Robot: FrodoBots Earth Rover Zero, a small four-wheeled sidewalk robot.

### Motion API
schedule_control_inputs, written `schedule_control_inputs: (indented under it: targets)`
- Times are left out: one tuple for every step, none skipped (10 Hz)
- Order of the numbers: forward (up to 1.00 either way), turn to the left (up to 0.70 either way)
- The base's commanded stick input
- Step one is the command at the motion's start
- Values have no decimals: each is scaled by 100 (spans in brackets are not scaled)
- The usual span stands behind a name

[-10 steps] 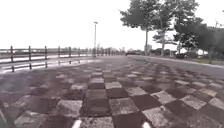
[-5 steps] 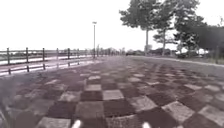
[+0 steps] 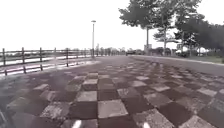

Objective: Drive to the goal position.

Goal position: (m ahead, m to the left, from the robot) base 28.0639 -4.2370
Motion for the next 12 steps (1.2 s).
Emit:
schedule_control_inputs:
  targets:
    - [85, 1]
    - [85, 1]
    - [85, 1]
    - [85, 1]
    - [85, 1]
    - [85, 1]
    - [85, 1]
    - [85, 1]
    - [85, 1]
    - [85, 1]
    - [85, 1]
    - [85, 1]
